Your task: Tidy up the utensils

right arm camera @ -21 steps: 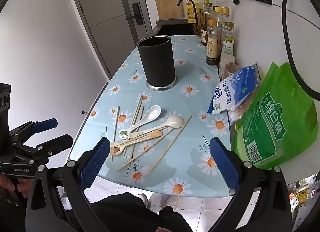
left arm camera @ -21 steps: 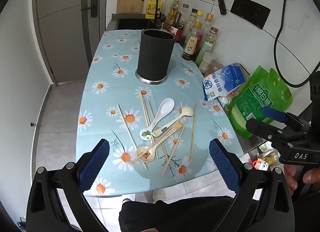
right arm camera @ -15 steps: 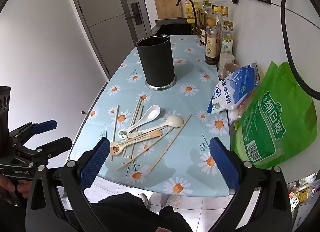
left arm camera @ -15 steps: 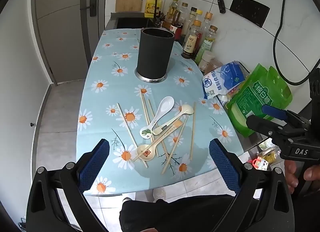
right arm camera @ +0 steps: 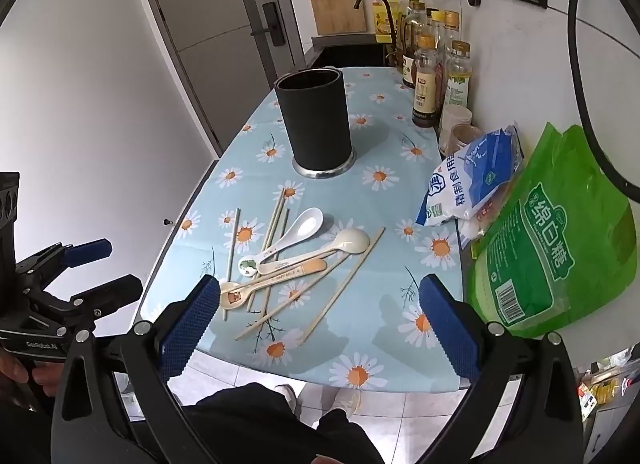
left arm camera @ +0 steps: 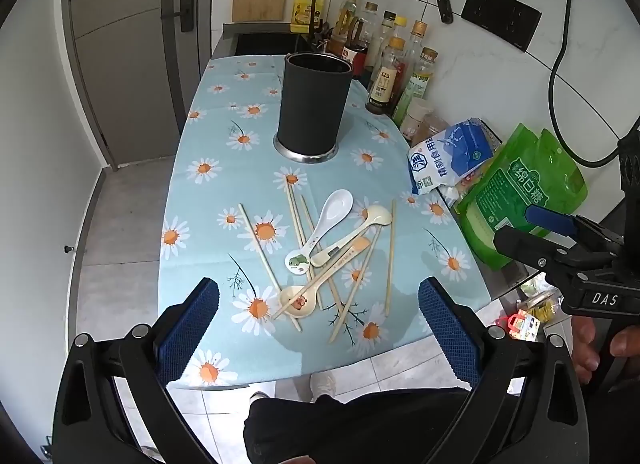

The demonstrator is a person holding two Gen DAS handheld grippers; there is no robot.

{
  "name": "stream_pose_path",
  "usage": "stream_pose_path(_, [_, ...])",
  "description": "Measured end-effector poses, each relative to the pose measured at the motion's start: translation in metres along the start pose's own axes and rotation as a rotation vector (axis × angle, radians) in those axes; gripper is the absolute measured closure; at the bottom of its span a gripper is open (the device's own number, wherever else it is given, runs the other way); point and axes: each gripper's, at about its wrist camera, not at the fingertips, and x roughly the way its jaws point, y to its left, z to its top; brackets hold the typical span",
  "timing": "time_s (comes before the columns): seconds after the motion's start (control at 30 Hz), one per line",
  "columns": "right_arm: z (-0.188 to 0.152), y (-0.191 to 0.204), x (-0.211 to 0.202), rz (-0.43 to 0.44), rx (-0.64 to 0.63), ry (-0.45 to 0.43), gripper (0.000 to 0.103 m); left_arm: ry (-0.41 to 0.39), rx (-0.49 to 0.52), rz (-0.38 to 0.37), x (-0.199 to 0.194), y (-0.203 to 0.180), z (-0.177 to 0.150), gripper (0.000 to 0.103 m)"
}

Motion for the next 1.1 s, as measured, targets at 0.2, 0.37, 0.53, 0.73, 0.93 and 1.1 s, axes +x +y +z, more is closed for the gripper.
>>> stream_pose_path(0.2, [-0.0003,0.0057,0.002,0.005,-0.016,0.005,0.004,0.008,0.004,-0.002,-0.0012,-0.0009,0.0003,0.006])
stream_pose_path(0.37, [-0.0011,0.0071,0.0022,0.006,-0.015,0.008,0.004,0.014,0.004,-0.006,-0.0027,0.0007,0.0006,0.006])
stream_pose_path(0.53, [-0.0012,0.0075,0.0034,0.009,-0.008,0.012,0.004,0.013,0.0,-0.004,-0.0027,0.0015,0.0001,0.006])
stream_pose_path(0.73, [-0.0026,0.0082,0.0039,0.01,-0.011,0.015,0.004,0.015,-0.006,-0.016,-0.0014,0.0021,0.0003,0.006])
stream_pose_path(0.93, [-0.0021,0.0045,0.0062,0.002,-0.002,0.022,0.004,0.023,-0.01,-0.021,0.0009,0.0022,0.0022,0.006])
stream_pose_path(1.1, [-0.0004,0.0017,0.0076,0.005,-0.005,0.025,0.004,0.022,-0.005,-0.018,0.0025,-0.0019,0.0046,0.006])
